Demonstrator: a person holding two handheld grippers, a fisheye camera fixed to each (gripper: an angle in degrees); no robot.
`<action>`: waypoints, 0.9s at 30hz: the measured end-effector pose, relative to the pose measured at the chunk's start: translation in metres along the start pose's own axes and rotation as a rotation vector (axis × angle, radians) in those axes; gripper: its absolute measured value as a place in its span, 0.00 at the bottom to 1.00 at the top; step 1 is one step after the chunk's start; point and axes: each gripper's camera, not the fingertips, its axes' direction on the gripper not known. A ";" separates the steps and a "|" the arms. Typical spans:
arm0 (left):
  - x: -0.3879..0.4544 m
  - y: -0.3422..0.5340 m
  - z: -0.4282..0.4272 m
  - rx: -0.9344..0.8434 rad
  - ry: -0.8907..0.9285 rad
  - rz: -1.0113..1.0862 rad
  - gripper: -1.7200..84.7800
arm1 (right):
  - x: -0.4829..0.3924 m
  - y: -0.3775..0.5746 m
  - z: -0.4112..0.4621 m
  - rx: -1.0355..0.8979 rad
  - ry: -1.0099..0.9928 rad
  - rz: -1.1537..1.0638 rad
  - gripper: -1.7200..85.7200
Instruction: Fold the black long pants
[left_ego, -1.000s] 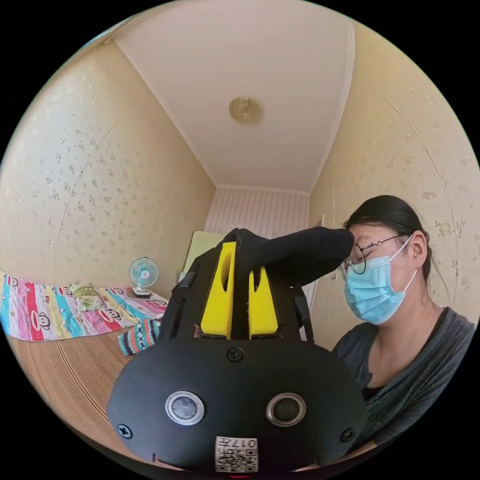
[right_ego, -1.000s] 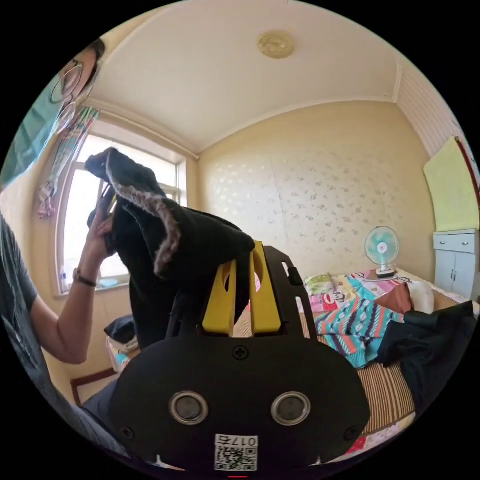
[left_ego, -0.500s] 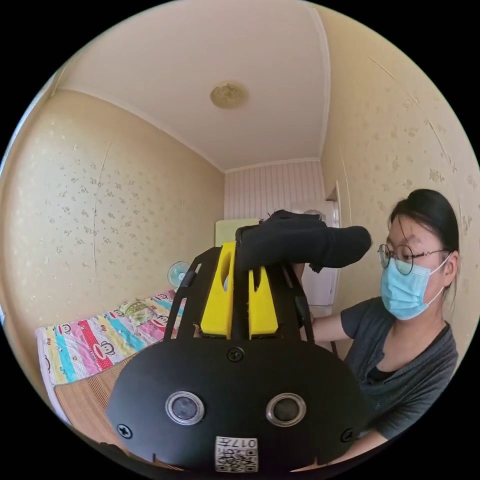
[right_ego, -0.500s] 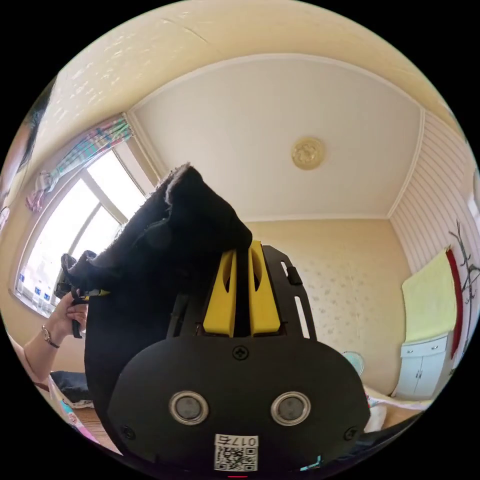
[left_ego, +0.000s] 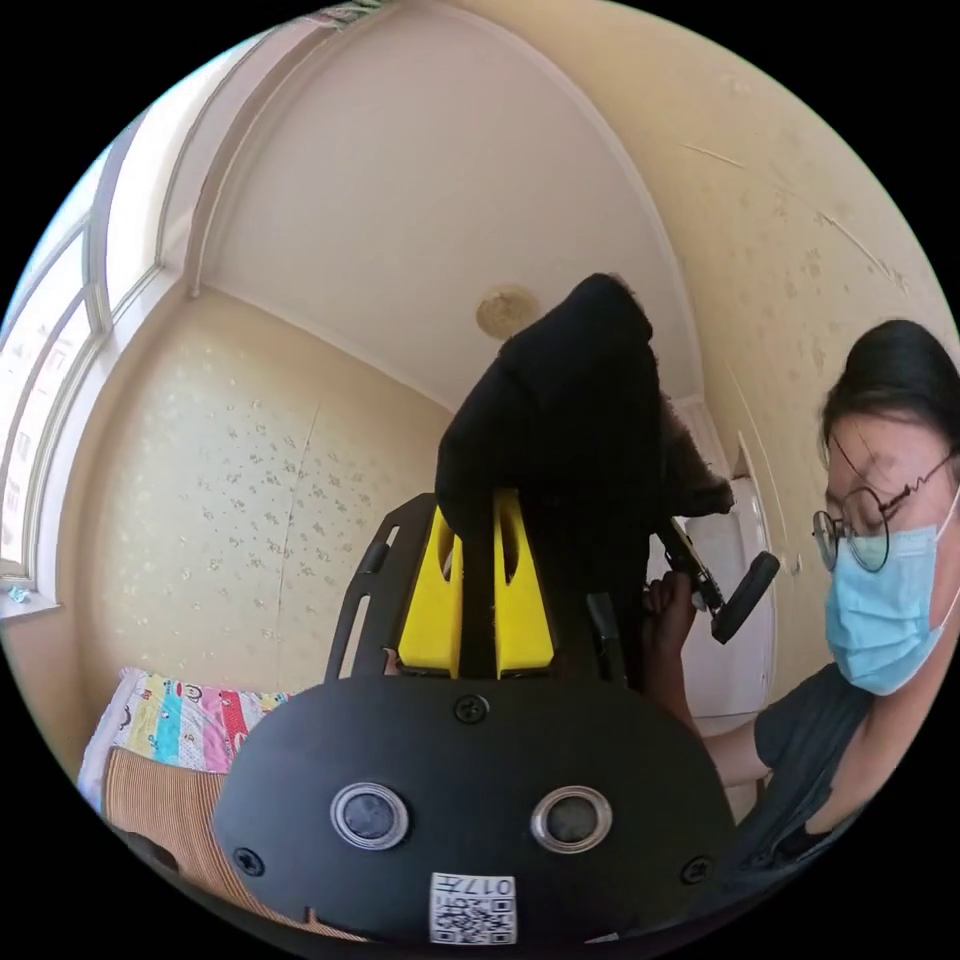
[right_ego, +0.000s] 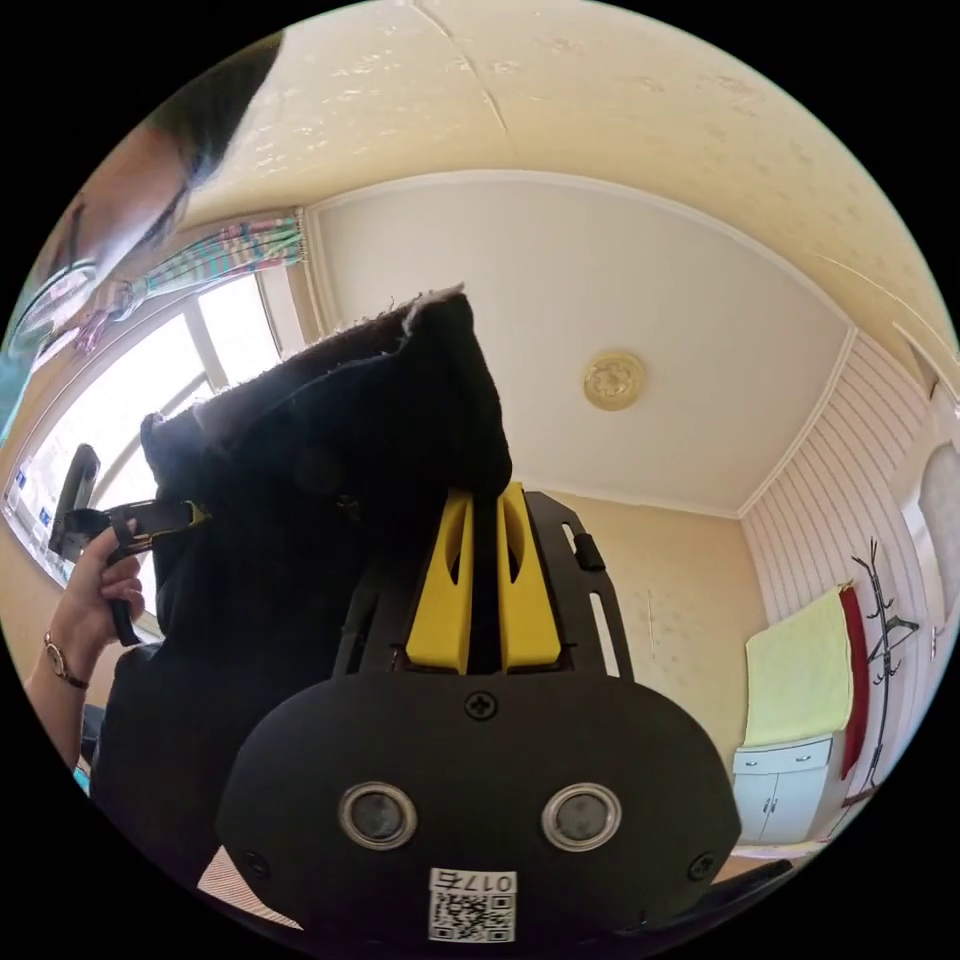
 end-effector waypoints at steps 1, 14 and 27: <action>0.004 0.006 0.003 -0.016 0.000 -0.002 0.07 | -0.003 0.015 -0.003 0.005 0.030 0.011 0.06; -0.273 -0.026 0.367 -0.633 -0.336 -0.130 0.11 | -0.016 0.207 0.422 -0.564 0.044 0.006 0.08; -0.294 0.498 0.299 -1.427 -0.192 -0.129 0.11 | -0.087 0.705 0.250 -1.531 -0.434 -0.301 0.04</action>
